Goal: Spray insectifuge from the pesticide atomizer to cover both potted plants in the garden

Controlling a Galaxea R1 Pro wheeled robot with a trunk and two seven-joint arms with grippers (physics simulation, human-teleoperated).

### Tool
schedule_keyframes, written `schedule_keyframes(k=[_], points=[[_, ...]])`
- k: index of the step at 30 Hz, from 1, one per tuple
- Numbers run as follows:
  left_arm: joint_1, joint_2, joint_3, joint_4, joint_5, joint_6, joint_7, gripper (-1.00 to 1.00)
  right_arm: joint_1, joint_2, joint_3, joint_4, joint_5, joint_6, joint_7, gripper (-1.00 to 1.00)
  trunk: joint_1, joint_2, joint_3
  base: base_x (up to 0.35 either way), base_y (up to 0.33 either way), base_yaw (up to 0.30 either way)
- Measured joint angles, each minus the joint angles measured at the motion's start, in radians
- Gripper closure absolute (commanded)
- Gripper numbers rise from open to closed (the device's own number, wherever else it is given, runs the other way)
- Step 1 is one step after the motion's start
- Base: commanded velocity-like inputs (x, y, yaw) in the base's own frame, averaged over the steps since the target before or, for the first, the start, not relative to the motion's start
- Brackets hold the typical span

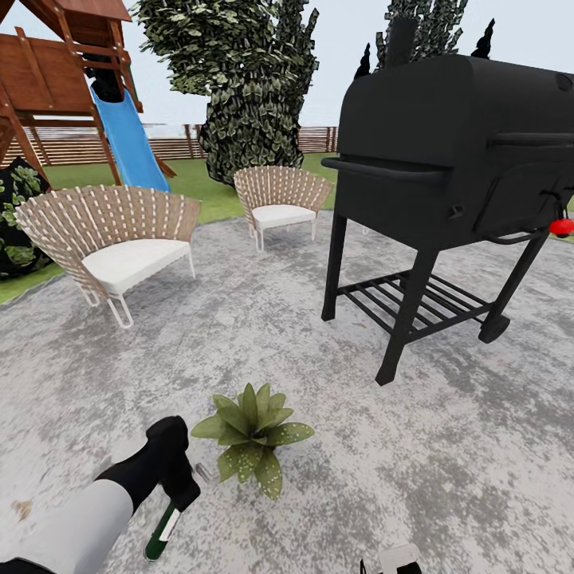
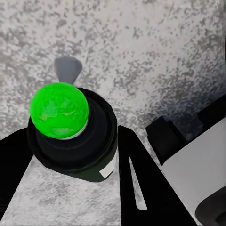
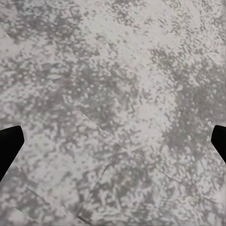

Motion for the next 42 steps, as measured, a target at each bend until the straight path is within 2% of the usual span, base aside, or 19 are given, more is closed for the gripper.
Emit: schedule_keyframes(k=[3, 5, 18, 28, 32, 33, 35, 36, 38, 39, 40, 42], points=[[0.001, -0.004, 0.054, -0.009, 0.072, -0.023, 0.022, 1.0, 0.0, 0.0, 0.0, 0.0, 0.0, 0.0, 0.0, -1.0, 0.0, 0.0, 0.0, 0.0, 0.0, 0.0], [0.001, -0.007, 0.061, -0.002, 0.083, -0.025, 0.028, 1.0, 0.0, 0.0, 0.0, 0.0, 0.0, 0.0, 0.0, -1.0, 0.0, 0.0, 0.0, 0.0, 0.0, 0.0], [0.001, -0.011, 0.063, 0.005, 0.09, -0.025, 0.027, 1.0, 0.0, 0.0, 0.0, 0.0, 0.0, 0.0, 0.001, -1.0, 0.0, 0.0, 0.0, 0.0, 0.249, -0.005], [-0.001, -0.011, 0.06, -0.001, 0.091, -0.023, 0.018, 1.0, 0.0, 0.0, 0.0, 0.0, 0.0, 0.0, 0.001, -1.0, 0.0, 0.0, 0.0, 0.128, 0.27, -0.271], [-0.029, -0.012, 0.047, -0.011, 0.078, -0.014, 0.01, 1.0, 0.0, 0.0, 0.0, 0.0, 0.0, 0.0, 0.0, -1.0, 0.0, 0.0, 0.0, 0.02, 0.021, -0.05], [-0.061, -0.012, 0.046, -0.006, 0.074, -0.015, 0.006, 1.0, 0.0, 0.0, 0.0, 0.0, 0.0, 0.0, 0.0, -1.0, 0.0, 0.0, 0.0, 0.003, 0.003, -0.007], [-0.149, -0.013, 0.041, 0.003, 0.051, -0.013, -0.017, 1.0, 0.0, 0.0, 0.0, -0.001, 0.0, 0.0, -0.001, -1.0, 0.0, 0.0, 0.0, 0.001, 0.001, -0.003], [-0.181, -0.016, 0.029, 0.004, 0.025, -0.011, -0.044, 1.0, 0.0, 0.0, -0.001, -0.001, 0.0, 0.0, -0.001, -1.0, 0.0, 0.0, 0.0, 0.0, 0.0, 0.0], [-0.244, -0.021, -0.013, 0.009, -0.052, -0.01, -0.132, 1.0, 0.0, -0.001, -0.001, -0.001, 0.001, 0.0, -0.001, -1.0, 0.0, 0.0, 0.0, 0.0, 0.0, 0.0], [-0.27, -0.023, -0.029, 0.012, -0.094, -0.01, -0.196, 1.0, 0.0, -0.001, -0.001, -0.001, 0.001, 0.0, -0.001, -1.0, 0.0, 0.0, 0.0, 0.0, 0.0, 0.0], [-0.297, -0.03, -0.039, 0.014, -0.151, -0.011, -0.277, 1.0, 0.0, -0.003, -0.002, -0.001, 0.002, 0.0, -0.002, -1.0, 0.0, 0.0, 0.0, 0.0, 0.0, 0.0], [-0.316, -0.045, -0.043, 0.012, -0.211, -0.011, -0.337, 1.0, 0.0, -0.014, -0.002, -0.001, 0.002, 0.0, -0.002, -1.0, 0.0, 0.0, 0.0, 0.0, 0.0, 0.0]])
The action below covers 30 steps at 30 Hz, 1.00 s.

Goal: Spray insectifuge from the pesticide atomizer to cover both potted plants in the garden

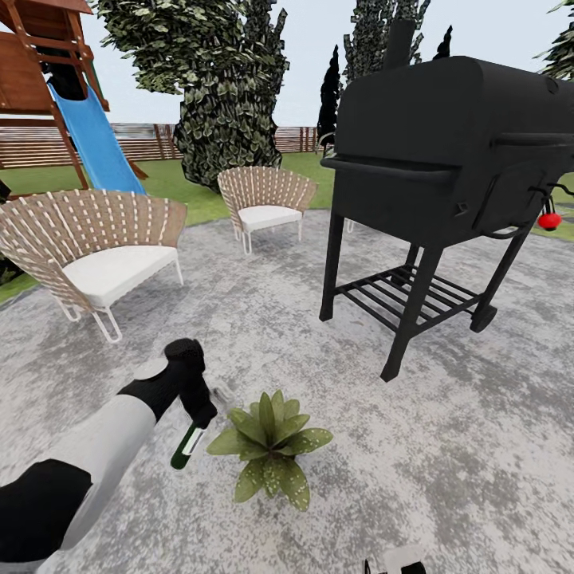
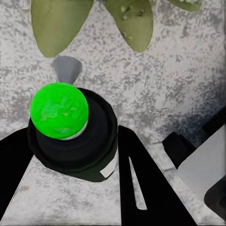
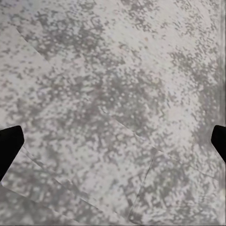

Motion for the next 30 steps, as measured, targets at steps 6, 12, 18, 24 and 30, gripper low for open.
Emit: schedule_keyframes(k=[6, 12, 18, 24, 30], points=[[-0.012, -0.071, -0.003, -0.01, -0.051, 0.001, -0.074, 1.0, 0.0, -0.014, 0.001, 0.0, -0.002, 0.0, 0.0, -1.0, 0.0, 0.0, 0.0, 0.0, 0.0, 0.0], [-0.006, -0.1, -0.002, 0.002, -0.063, -0.001, -0.102, 1.0, 0.0, -0.009, 0.002, -0.002, -0.004, 0.0, 0.002, -1.0, 0.0, 0.0, 0.0, 0.0, 0.0, -0.055], [-0.007, -0.101, -0.003, 0.002, -0.064, 0.0, -0.102, 1.0, 0.0, -0.008, 0.001, -0.002, -0.004, 0.0, 0.003, -1.0, 0.0, 0.0, 0.0, -0.001, 0.0, -0.281], [-0.01, -0.118, -0.004, 0.002, -0.062, 0.0, -0.102, 1.0, 0.0, -0.008, 0.001, -0.002, -0.005, 0.0, 0.003, -1.0, 0.001, 0.0, 0.0, -0.206, 0.063, -0.278], [-0.007, -0.118, -0.005, 0.002, -0.062, 0.0, -0.102, 1.0, 0.0, -0.008, 0.001, -0.001, -0.005, 0.0, 0.003, -1.0, 0.0, 0.0, 0.0, -0.194, 0.082, -0.034]])
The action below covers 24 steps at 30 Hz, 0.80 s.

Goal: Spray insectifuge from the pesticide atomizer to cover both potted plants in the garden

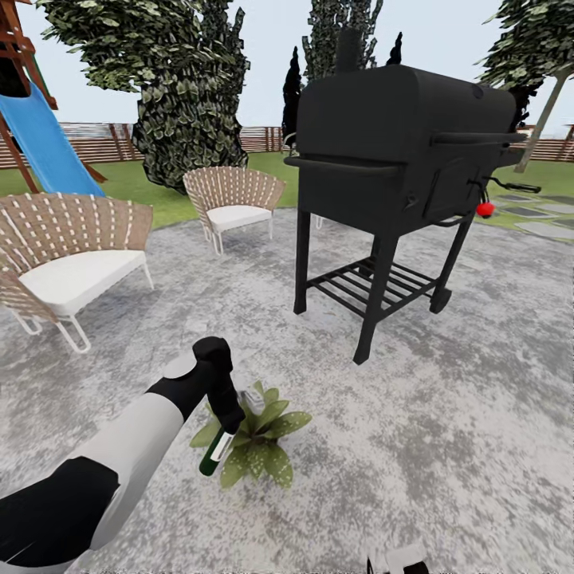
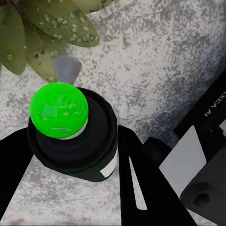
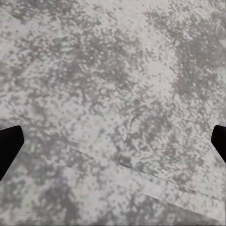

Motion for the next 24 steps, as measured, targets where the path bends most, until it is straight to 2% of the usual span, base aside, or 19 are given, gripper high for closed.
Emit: schedule_keyframes(k=[6, 9, 18, 24], points=[[-0.006, 0.003, -0.002, 0.001, -0.002, 0.0, 0.0, 1.0, 0.0, 0.001, 0.0, 0.0, 0.0, 0.0, 0.0, -1.0, 0.0, 0.0, 0.0, 0.008, 0.042, -0.166], [-0.009, 0.002, -0.002, 0.001, -0.002, 0.0, 0.0, 1.0, 0.0, 0.001, 0.001, 0.0, 0.0, 0.0, 0.0, -1.0, 0.0, 0.0, 0.0, 0.057, 0.259, -0.218], [-0.009, -0.002, -0.002, 0.0, -0.003, 0.0, 0.0, 1.0, 0.0, -0.004, 0.001, 0.002, 0.001, 0.0, -0.001, -1.0, 0.0, 0.0, 0.0, 0.011, 0.302, -0.011], [-0.006, -0.007, -0.002, 0.0, -0.002, 0.0, 0.0, 1.0, 0.0, -0.002, 0.0, 0.0, 0.0, 0.0, -0.001, -1.0, -0.001, 0.0, 0.0, 0.212, 0.281, -0.001]])
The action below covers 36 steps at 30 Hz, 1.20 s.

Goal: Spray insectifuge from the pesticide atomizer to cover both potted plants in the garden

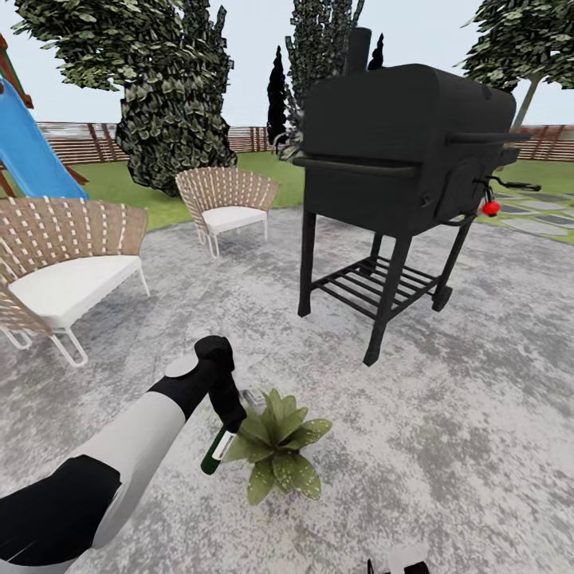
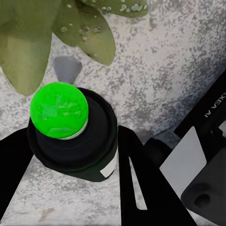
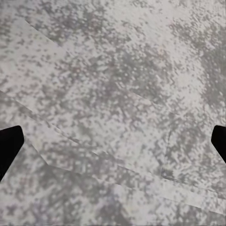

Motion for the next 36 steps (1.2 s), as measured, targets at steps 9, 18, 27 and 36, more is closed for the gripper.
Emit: schedule_keyframes(k=[9, 18, 27, 36], points=[[0.013, 0.001, -0.003, 0.008, 0.001, 0.0, 0.0, 1.0, 0.0, 0.003, 0.0, 0.0, 0.0, 0.0, 0.0, -1.0, 0.0, 0.0, 0.0, 0.174, 0.197, -0.216], [0.054, 0.037, -0.006, 0.011, 0.0, -0.003, 0.0, 1.0, 0.0, 0.0, -0.001, -0.002, 0.0, 0.0, 0.0, -1.0, 0.0, 0.0, 0.0, 0.003, 0.003, -0.014], [0.092, 0.063, -0.006, 0.009, -0.001, -0.005, 0.0, 1.0, 0.0, 0.0, -0.001, -0.001, 0.0, 0.0, 0.0, -1.0, 0.0, 0.0, 0.0, 0.004, 0.0, 0.0], [0.086, 0.042, 0.003, 0.006, -0.119, 0.0, 0.0, 1.0, 0.0, 0.0, 0.0, 0.0, 0.0, 0.0, 0.0, -1.0, 0.0, 0.0, 0.0, 0.133, 0.017, 0.0]])
